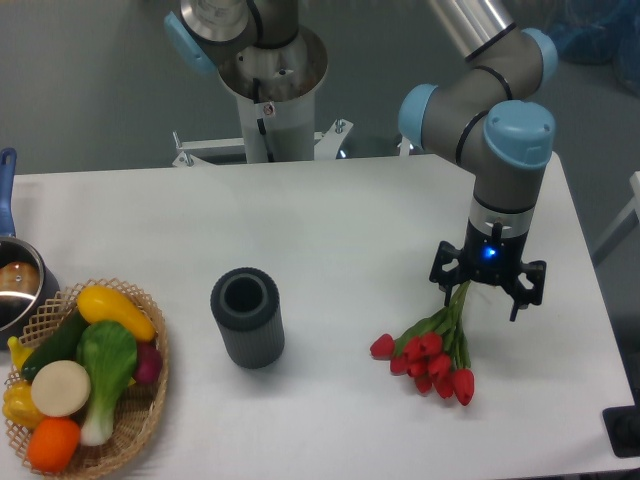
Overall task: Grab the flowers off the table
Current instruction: 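Lower the open gripper onto the green tulip stems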
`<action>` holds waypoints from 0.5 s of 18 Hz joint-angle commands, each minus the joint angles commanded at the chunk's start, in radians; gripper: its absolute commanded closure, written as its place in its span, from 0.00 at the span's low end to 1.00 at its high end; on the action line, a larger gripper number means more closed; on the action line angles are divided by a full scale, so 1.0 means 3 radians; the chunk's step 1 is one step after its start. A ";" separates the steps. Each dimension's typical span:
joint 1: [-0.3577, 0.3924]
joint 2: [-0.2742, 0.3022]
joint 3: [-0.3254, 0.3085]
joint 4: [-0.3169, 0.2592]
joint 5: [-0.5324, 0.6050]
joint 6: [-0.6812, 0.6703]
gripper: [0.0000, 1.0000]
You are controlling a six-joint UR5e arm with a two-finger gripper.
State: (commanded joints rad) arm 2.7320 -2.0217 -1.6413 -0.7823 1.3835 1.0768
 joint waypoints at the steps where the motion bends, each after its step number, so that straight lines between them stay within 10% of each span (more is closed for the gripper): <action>1: -0.0020 -0.0005 0.0000 0.0005 0.0005 0.0005 0.00; 9: 0.0020 -0.0016 -0.0107 0.0056 0.0036 0.0383 0.00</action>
State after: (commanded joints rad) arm 2.7381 -2.0264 -1.6734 -0.7654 1.3944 1.1917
